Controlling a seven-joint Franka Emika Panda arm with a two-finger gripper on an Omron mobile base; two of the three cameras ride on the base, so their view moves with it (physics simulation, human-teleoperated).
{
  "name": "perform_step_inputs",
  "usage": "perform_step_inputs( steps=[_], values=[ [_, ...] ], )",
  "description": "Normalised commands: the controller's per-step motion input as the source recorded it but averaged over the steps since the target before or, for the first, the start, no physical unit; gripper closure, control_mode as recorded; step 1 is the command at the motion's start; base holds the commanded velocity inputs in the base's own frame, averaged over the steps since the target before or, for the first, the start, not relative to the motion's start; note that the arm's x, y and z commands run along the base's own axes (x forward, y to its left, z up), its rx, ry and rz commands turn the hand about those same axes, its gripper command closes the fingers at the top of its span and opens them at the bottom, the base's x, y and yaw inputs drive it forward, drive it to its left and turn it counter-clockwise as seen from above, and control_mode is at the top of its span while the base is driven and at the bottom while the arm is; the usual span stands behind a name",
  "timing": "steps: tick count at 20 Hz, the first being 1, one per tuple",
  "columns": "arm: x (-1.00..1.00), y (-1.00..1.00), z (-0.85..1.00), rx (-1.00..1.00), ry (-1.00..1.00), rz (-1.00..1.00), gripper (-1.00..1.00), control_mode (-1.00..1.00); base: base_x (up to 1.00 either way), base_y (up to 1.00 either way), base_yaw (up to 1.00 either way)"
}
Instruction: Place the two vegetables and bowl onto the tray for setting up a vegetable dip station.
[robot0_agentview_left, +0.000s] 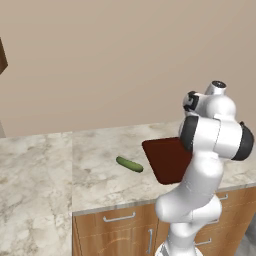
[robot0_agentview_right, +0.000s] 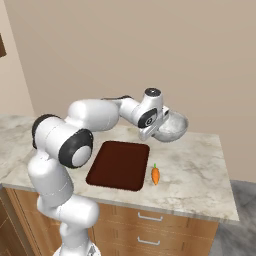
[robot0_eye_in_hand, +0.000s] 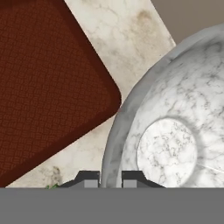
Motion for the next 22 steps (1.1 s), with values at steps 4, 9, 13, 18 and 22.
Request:
perform_step_inputs(
  steps=[4, 9, 13, 18, 22],
  values=[
    [-0.42, 0.18, 0.20, 0.00, 0.01, 0.11, 1.00, -1.00, 0.00, 0.00, 0.00],
    [-0.38, 0.25, 0.14, 0.00, 0.03, 0.06, 1.00, -1.00, 0.00, 0.00, 0.00],
    [-0.35, 0.27, 0.09, 0.00, 0.03, 0.03, 1.00, -1.00, 0.00, 0.00, 0.00],
    [-0.30, 0.32, 0.08, 0.00, 0.00, 0.02, 1.00, -1.00, 0.00, 0.00, 0.00],
    [-0.21, 0.39, 0.01, 0.00, 0.00, 0.01, 1.00, -1.00, 0.00, 0.00, 0.00]
  ],
)
